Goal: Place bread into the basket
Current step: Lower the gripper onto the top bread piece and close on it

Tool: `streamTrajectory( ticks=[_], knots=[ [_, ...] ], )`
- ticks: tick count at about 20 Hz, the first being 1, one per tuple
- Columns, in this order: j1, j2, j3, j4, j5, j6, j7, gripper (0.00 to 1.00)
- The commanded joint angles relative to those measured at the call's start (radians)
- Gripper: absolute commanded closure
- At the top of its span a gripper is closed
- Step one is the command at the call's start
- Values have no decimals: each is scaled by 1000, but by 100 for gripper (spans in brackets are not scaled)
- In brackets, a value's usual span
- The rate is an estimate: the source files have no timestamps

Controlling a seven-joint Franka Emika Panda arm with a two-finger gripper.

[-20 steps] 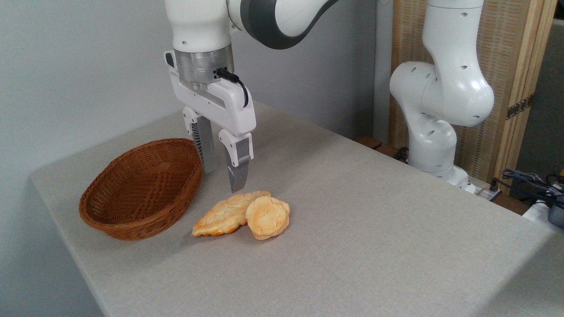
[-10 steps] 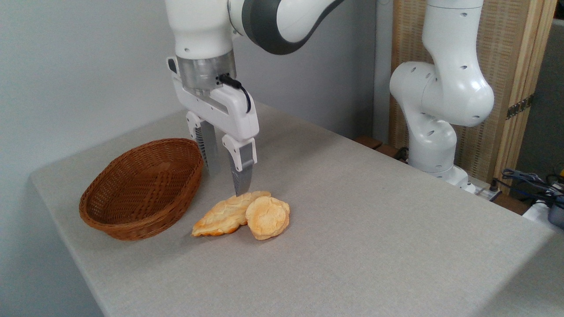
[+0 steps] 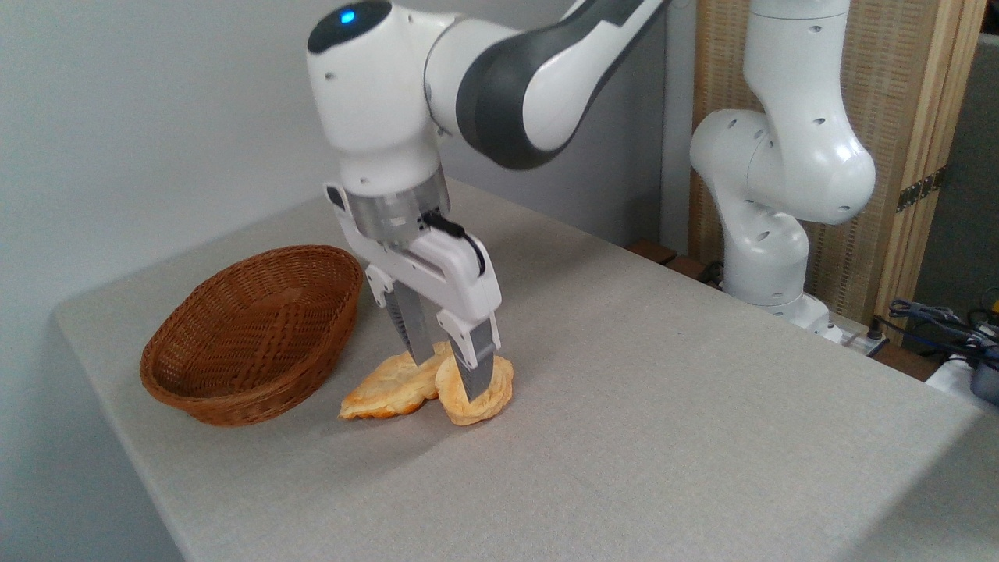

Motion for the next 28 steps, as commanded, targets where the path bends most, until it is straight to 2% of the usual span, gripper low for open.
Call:
streamTrajectory(
  ticks=[1,9,13,16,17,19,28],
  knots=[
    [-5,36,20,12,-23,-25,14,0],
    [-13,64,9,12,-24,-27,6,0],
    [-11,70,13,12,-52,-48,6,0],
    [-11,72,17,13,-67,-50,4,27],
    [-10,72,20,13,-90,-48,3,45],
    [-5,70,23,13,-127,-50,4,62],
    [-5,70,24,15,-130,-51,14,63]
  ],
)
